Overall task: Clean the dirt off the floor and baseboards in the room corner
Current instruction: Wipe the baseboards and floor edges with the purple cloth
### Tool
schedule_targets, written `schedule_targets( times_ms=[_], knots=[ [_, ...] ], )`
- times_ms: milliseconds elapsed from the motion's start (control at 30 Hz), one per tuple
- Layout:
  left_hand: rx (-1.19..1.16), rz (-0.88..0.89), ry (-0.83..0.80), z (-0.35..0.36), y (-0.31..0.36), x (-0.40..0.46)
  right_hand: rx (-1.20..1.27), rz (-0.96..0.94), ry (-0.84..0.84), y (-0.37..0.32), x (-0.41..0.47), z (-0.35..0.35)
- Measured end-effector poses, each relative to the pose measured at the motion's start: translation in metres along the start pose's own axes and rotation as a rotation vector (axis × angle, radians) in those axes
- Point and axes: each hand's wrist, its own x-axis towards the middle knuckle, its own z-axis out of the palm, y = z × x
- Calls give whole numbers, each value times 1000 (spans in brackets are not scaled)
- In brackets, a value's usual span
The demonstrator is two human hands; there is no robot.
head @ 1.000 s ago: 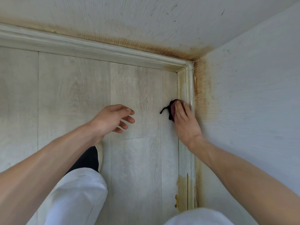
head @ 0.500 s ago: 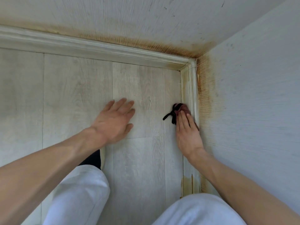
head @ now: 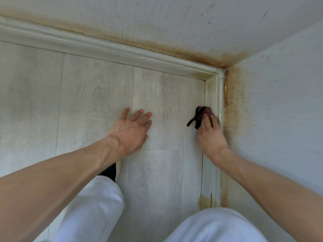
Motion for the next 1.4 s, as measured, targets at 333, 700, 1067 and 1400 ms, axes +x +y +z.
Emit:
schedule_targets(
  times_ms=[333,700,1067,1400],
  knots=[
    [0,13,-24,-5,-3,5,43,-11,10,-6,-6,-4],
    [-24,-2,-76,-17,-5,5,91,56,77,16,16,-5],
    [-32,1,-129,-23,-7,5,189,-13,82,32,-9,8],
    [-27,-12,-122,-20,-5,2,206,86,88,32,-5,5]
  ],
)
